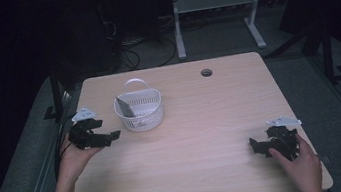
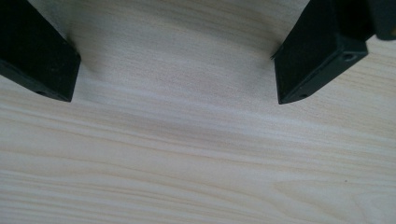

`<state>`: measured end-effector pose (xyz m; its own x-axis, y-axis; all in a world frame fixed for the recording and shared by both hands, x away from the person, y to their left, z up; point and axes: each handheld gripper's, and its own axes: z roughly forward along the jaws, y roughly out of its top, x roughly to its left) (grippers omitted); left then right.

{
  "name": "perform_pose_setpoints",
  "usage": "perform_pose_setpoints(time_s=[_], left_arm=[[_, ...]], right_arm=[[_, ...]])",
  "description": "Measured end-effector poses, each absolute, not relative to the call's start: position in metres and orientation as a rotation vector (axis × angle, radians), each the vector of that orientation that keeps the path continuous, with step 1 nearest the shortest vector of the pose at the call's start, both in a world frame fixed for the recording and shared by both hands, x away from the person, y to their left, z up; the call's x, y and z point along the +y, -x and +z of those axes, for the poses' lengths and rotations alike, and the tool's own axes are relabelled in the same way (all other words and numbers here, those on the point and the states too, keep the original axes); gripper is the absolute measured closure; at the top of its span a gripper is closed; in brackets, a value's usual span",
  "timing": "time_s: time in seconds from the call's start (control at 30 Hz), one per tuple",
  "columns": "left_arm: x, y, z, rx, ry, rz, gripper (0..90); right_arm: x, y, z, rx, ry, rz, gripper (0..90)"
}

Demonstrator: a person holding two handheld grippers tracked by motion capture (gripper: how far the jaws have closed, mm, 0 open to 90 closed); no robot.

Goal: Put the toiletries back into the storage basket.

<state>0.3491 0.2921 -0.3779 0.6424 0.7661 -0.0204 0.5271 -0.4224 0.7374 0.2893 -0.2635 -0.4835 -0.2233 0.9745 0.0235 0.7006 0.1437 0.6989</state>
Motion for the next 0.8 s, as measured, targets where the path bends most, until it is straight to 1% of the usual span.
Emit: perform_pose_setpoints(time_s=[0.17,0.5,0.6,0.8], left_arm=[[0.291,-0.336,-0.386,0.986,-2.136,0.409,13.7],[0.286,-0.31,-0.403,0.953,-2.136,0.445,13.8],[0.286,-0.302,-0.41,0.949,-2.132,0.463,13.8],[0.286,-0.287,-0.431,0.941,-2.139,0.448,13.9]], right_arm=[[-0.264,-0.289,-0.483,1.988,-1.6,0.832,0.0],[-0.264,-0.289,-0.483,1.988,-1.6,0.832,0.0],[-0.264,-0.289,-0.483,1.988,-1.6,0.832,0.0],[-0.264,-0.289,-0.483,1.988,-1.6,0.832,0.0]])
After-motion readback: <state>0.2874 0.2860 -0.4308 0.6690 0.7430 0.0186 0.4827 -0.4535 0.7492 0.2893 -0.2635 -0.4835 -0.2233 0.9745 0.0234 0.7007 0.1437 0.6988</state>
